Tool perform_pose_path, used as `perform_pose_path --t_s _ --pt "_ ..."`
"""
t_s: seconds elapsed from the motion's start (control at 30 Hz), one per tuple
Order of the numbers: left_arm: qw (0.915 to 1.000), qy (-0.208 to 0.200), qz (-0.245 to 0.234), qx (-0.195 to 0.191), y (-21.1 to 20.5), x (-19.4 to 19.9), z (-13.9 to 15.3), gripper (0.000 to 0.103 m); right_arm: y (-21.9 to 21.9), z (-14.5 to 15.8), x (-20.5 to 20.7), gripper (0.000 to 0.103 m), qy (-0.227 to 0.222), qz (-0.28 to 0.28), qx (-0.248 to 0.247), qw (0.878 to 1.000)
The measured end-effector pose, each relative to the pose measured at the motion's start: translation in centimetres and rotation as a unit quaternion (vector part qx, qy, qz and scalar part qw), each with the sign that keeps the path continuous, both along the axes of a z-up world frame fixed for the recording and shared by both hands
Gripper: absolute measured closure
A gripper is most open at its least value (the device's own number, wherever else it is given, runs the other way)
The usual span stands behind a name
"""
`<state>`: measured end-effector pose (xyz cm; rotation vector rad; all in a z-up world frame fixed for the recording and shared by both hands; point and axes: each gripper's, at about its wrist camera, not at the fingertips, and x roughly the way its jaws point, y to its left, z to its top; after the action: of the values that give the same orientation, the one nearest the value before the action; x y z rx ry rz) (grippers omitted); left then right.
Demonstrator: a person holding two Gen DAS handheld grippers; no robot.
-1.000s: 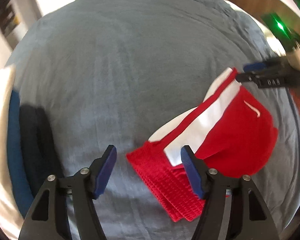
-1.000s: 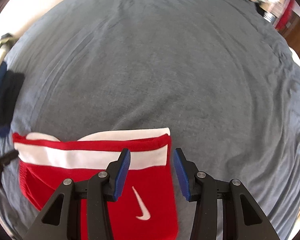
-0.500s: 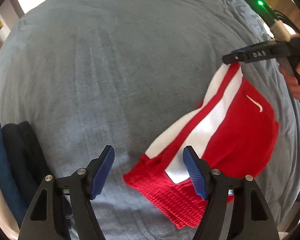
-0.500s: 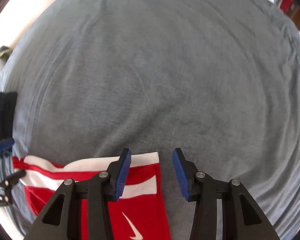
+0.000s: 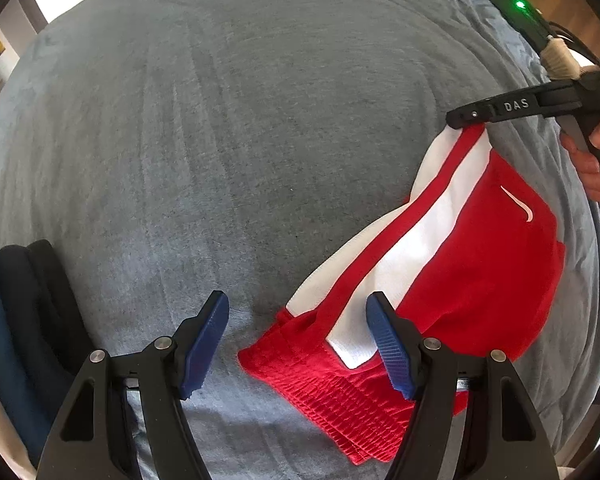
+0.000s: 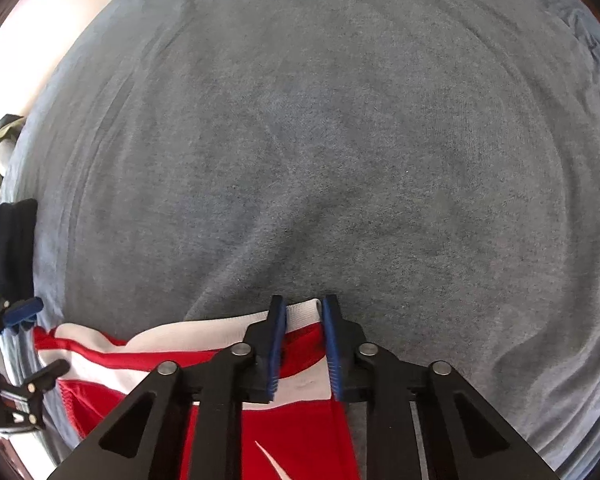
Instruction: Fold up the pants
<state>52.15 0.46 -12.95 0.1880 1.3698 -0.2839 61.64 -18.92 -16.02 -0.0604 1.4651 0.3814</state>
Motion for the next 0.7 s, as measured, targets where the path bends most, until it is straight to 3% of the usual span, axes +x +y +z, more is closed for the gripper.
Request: perform_pose_path --t_s 0.1,0.23,0.47,0.53,0.6,0.7 --pt "1.0 0.0 0.006 -0.001 0.3 -0.2 -0.2 0.033 -0.5 0.6 -0.5 0.087 -0.022 -0.013 -0.005 1.0" --pt "0.9996 0.008 0.024 -0.008 1.2 -0.6 -0.9 0.032 -1.8 2.5 -1.9 0.087 -0.084 -0.045 -0.054 0.994" --pt "0.9988 -0.002 0.049 0.006 1.7 -0.8 -0.7 0.031 -1.1 1.0 -1.4 0.086 -0.086 -0.046 -0.065 0.993" --pt "0.9986 -0.006 0.051 0.014 2.0 -1.0 -0.8 0.031 -1.0 1.0 -1.1 0.078 -0.095 -0.049 -0.08 0.991" --pt "0.9982 -0.002 0.06 0.008 2.2 -1.3 -0.6 0.032 -1.1 1.6 -0.7 0.062 -0.11 -0.058 -0.103 0.987" --pt "0.998 -0.014 0.061 0.01 2.2 -1.8 0.2 0.033 -1.0 3.1 -1.5 0.062 -0.124 -0.048 -0.102 0.986"
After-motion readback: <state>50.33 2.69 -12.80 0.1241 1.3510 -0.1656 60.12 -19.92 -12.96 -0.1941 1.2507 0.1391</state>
